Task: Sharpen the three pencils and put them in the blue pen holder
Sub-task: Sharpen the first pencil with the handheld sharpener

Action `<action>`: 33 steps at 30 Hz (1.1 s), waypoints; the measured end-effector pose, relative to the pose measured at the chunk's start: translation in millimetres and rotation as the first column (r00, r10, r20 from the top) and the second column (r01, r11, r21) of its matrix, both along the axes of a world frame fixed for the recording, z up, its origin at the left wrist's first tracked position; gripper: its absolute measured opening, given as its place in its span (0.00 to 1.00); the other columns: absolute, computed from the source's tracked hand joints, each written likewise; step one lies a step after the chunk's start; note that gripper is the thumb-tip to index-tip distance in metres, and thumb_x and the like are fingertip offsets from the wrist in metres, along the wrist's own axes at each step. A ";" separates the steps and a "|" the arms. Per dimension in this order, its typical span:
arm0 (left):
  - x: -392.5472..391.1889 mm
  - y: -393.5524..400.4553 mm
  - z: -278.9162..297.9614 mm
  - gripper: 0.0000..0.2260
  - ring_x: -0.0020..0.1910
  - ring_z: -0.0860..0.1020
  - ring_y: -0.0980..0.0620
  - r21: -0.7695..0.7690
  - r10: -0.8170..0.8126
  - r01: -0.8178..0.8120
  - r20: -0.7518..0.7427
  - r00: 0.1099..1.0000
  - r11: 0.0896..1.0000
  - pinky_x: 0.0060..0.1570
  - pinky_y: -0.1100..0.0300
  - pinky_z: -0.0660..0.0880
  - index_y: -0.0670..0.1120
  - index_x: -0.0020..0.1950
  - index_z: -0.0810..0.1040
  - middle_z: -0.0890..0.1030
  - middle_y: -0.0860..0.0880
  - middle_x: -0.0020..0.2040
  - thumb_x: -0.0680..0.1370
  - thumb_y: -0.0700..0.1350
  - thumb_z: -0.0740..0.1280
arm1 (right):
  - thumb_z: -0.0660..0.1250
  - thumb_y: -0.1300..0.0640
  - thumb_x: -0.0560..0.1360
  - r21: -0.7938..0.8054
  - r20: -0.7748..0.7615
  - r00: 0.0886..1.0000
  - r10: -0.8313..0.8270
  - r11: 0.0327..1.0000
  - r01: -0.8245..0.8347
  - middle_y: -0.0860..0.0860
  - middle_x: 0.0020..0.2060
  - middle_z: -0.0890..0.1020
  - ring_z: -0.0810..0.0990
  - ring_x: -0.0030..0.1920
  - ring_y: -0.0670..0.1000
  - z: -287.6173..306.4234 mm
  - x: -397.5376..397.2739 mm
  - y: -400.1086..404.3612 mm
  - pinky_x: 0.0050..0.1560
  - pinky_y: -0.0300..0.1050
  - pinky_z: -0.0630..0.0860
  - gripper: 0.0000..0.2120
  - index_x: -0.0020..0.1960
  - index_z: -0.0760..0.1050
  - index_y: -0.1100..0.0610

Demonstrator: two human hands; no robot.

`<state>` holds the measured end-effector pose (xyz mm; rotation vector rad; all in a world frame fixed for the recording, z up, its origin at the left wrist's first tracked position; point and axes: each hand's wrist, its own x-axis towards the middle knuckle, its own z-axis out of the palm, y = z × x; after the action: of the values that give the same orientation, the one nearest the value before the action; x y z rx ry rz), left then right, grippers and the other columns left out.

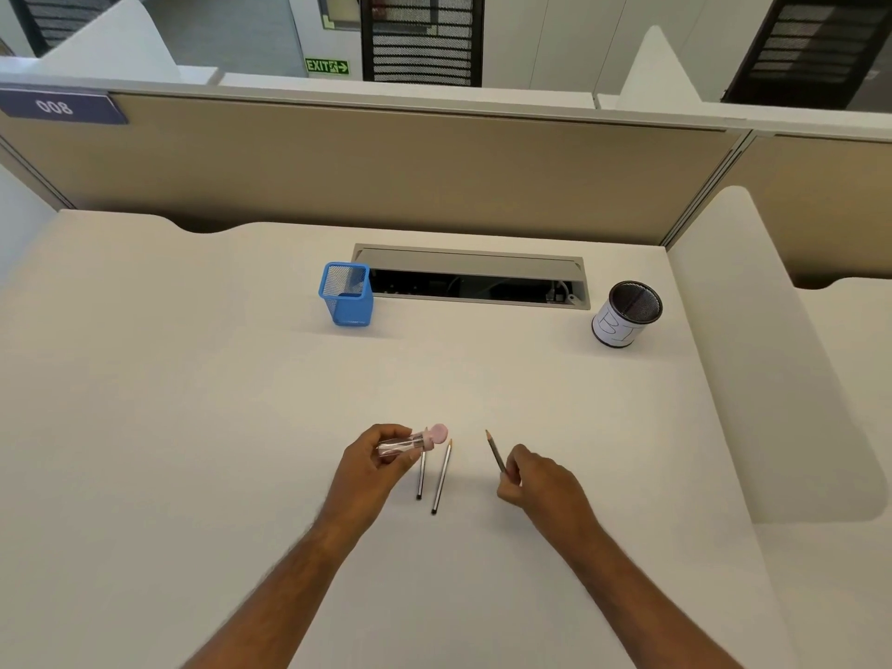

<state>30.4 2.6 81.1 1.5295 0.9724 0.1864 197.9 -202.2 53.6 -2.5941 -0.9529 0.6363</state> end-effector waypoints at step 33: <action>5.3 -3.6 44.1 0.09 0.54 0.87 0.55 -0.154 -0.115 0.141 0.163 0.980 0.978 0.60 0.59 0.81 0.50 0.59 0.85 0.90 0.50 0.57 0.80 0.42 0.77 | 0.64 0.53 0.85 0.415 -0.273 0.959 0.080 0.909 0.043 0.45 0.42 0.76 0.73 0.41 0.47 82.0 -8.1 -9.5 0.43 0.40 0.71 0.03 0.52 0.72 0.47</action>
<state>35.7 -1.0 125.2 1.3986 0.7456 0.1264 189.8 -211.7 135.6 -2.0529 -0.9043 0.6989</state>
